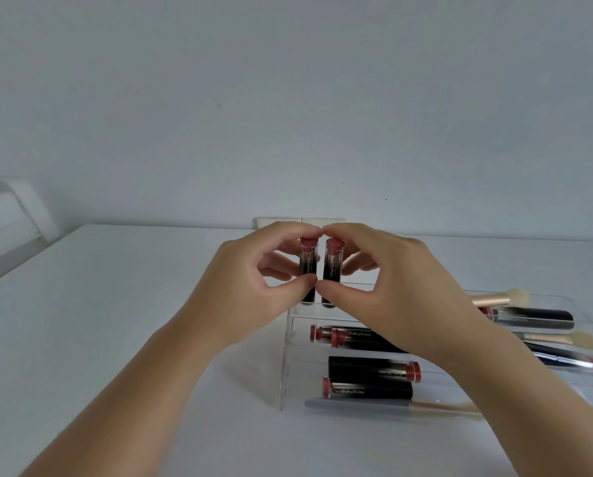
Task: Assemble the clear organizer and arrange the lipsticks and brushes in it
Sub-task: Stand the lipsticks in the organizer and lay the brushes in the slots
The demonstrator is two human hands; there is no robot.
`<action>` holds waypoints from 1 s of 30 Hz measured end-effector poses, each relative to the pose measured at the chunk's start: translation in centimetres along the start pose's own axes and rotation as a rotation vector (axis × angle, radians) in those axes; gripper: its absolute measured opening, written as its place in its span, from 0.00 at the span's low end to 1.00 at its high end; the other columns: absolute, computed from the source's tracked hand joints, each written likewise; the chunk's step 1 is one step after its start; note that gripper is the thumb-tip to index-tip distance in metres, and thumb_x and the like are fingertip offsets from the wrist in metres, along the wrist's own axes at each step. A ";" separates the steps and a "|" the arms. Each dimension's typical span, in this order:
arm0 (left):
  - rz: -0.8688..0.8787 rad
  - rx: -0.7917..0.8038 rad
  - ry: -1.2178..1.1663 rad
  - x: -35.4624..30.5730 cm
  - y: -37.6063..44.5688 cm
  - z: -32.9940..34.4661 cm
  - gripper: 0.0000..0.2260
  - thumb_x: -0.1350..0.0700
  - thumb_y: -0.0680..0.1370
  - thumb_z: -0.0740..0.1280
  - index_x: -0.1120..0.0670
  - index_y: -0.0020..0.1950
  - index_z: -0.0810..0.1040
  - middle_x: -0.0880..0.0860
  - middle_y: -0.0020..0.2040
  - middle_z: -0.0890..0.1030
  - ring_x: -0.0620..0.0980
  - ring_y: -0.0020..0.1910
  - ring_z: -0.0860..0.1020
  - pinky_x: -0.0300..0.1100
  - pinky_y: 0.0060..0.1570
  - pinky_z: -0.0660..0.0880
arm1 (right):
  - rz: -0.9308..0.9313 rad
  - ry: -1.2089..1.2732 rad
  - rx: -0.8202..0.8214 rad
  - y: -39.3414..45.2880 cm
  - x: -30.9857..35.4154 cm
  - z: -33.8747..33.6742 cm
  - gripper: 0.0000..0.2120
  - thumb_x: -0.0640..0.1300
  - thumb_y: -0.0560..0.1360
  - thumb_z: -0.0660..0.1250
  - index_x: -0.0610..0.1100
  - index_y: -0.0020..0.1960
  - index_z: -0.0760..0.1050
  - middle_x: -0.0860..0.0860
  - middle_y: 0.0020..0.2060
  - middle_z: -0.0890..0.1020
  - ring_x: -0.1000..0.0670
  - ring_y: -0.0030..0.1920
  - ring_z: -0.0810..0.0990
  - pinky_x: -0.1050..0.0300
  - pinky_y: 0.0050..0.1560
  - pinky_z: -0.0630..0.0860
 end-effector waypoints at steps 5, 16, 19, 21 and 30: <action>0.001 -0.002 0.007 0.0 0.0 0.0 0.23 0.60 0.71 0.75 0.37 0.60 0.80 0.40 0.52 0.83 0.44 0.45 0.86 0.30 0.46 0.77 | 0.013 0.034 -0.008 -0.1 -0.2 -0.2 0.24 0.50 0.73 0.69 0.62 0.68 0.71 0.66 0.47 0.83 0.65 0.52 0.79 0.58 0.54 0.80; -0.034 0.029 0.004 0.6 0.0 0.2 0.28 0.57 0.70 0.74 0.36 0.66 0.75 0.44 0.50 0.86 0.50 0.47 0.86 0.47 0.52 0.83 | 0.011 0.035 -0.034 -0.1 -0.3 -0.1 0.26 0.48 0.74 0.71 0.63 0.69 0.70 0.66 0.45 0.83 0.66 0.51 0.80 0.64 0.47 0.77; -0.032 0.037 -0.007 0.7 0.0 0.2 0.28 0.57 0.70 0.74 0.36 0.66 0.74 0.44 0.49 0.86 0.50 0.47 0.86 0.47 0.52 0.83 | 0.013 0.047 -0.035 -0.1 -0.1 -0.2 0.26 0.48 0.74 0.70 0.63 0.70 0.70 0.64 0.46 0.84 0.65 0.50 0.81 0.59 0.51 0.79; -0.033 0.049 -0.004 0.8 0.0 0.2 0.29 0.57 0.70 0.75 0.36 0.67 0.74 0.44 0.49 0.86 0.50 0.48 0.86 0.47 0.52 0.82 | 0.019 0.050 -0.028 -0.1 -0.2 -0.2 0.27 0.49 0.73 0.70 0.63 0.70 0.69 0.64 0.46 0.84 0.65 0.50 0.81 0.56 0.53 0.80; -0.201 0.085 -0.171 1.6 -0.1 1.1 0.27 0.44 0.67 0.76 0.34 0.64 0.75 0.41 0.50 0.85 0.46 0.47 0.85 0.40 0.48 0.79 | 0.070 0.154 -0.048 0.1 -1.9 -3.1 0.14 0.46 0.72 0.71 0.58 0.55 0.78 0.62 0.43 0.84 0.65 0.48 0.82 0.67 0.49 0.75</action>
Point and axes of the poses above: each hand's wrist, its own y-axis towards the middle knuckle, its own z-axis out of the palm, x = y × z, the point moved 3 cm from there along y, towards the middle knuckle
